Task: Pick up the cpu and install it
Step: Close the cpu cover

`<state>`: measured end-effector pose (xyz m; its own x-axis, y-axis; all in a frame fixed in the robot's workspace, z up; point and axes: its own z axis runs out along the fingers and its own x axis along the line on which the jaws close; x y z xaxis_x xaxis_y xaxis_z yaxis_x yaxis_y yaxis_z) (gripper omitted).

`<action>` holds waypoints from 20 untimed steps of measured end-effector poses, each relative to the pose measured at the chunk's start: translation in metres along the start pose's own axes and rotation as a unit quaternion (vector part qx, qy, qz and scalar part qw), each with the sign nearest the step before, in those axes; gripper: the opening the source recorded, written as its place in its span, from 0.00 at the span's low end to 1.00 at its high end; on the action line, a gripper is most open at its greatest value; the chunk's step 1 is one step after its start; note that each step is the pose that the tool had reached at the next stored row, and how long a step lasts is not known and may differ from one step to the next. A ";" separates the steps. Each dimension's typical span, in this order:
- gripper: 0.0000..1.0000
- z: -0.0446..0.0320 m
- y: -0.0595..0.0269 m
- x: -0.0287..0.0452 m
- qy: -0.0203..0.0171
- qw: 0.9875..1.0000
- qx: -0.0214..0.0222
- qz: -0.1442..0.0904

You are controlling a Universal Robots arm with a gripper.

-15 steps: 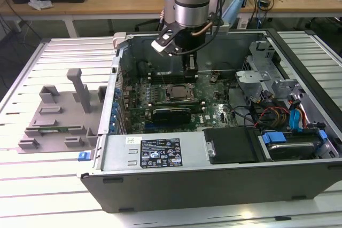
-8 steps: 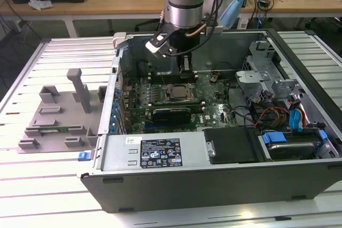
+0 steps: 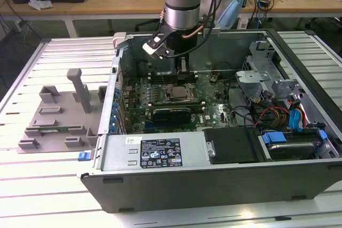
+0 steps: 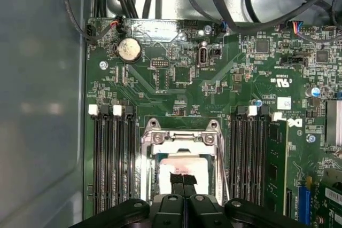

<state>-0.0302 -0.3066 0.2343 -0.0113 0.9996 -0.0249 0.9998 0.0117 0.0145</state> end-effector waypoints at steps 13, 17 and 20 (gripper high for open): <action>0.11 0.0001 0.0000 0.0000 0.001 0.990 -0.004 -0.140; 0.11 0.0002 0.0000 0.0000 0.002 0.984 -0.004 -0.180; 0.11 0.0002 0.0000 0.0000 0.002 0.977 -0.005 -0.211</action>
<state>-0.0303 -0.3066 0.2341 -0.4233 0.9056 -0.0263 0.9057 0.4237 0.0142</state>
